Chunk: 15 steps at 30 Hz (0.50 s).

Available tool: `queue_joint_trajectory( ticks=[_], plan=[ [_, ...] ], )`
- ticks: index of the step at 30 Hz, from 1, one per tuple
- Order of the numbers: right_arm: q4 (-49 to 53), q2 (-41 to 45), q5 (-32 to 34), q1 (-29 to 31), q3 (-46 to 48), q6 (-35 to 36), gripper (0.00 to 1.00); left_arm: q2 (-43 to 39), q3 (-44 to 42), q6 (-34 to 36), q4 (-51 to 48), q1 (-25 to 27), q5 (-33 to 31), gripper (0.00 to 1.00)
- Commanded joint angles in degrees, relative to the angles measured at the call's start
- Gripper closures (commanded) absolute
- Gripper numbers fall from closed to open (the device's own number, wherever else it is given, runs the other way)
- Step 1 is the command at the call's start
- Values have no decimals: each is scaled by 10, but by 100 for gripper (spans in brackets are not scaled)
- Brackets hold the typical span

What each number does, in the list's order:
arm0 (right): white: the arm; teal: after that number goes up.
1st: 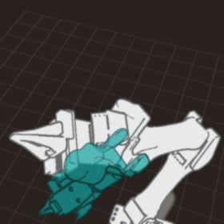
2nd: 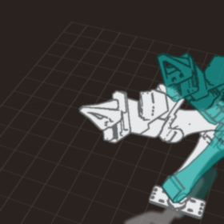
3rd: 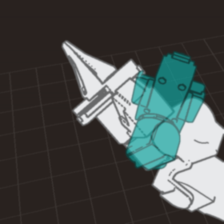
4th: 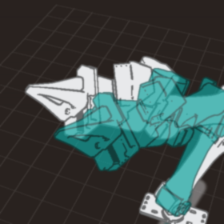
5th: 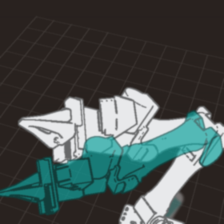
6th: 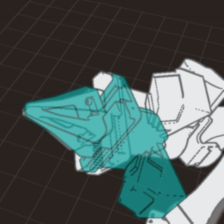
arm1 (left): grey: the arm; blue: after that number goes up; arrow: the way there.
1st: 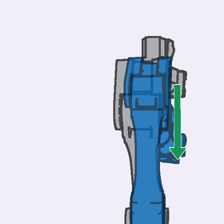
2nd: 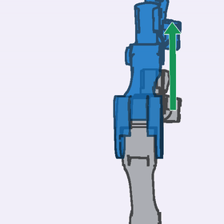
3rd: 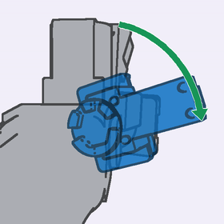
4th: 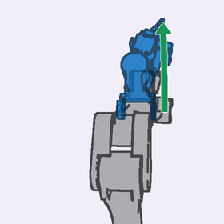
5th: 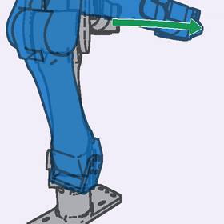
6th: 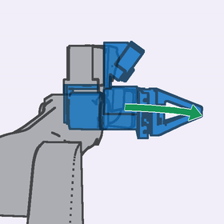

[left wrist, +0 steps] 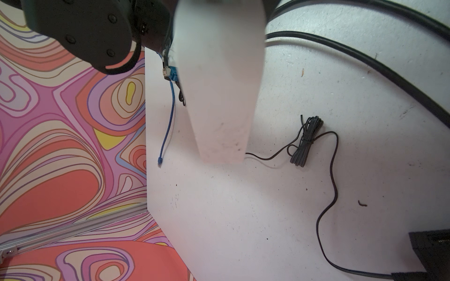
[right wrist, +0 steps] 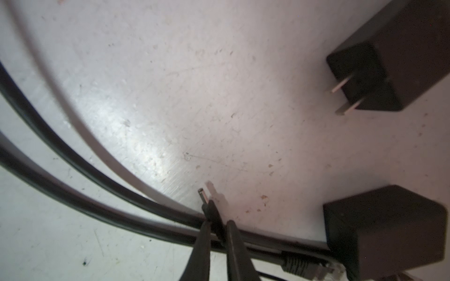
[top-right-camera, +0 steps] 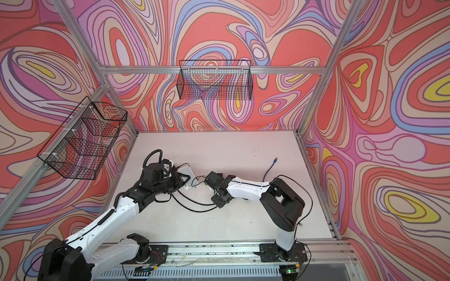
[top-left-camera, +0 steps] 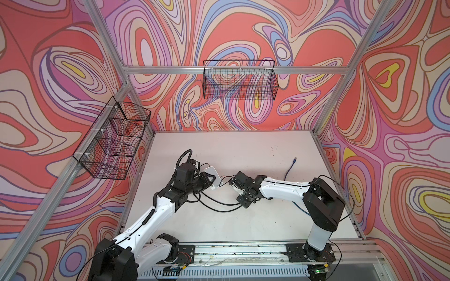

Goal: Insert the plug into the switch port

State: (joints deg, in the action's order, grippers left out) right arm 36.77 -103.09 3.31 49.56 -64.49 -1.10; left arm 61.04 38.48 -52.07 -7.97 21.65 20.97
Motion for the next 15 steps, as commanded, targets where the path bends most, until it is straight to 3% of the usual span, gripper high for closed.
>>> queue_joint_trajectory(
  ticks=[1, 15],
  plan=[
    [-1, -9, -7, -2, 9, -2, 86, -7, 18, 11, -4, -4, -2, 91],
    [-4, -17, -7, -12, 11, -7, 86, -2, 18, 9, 2, -4, 3, 91]
  ],
)
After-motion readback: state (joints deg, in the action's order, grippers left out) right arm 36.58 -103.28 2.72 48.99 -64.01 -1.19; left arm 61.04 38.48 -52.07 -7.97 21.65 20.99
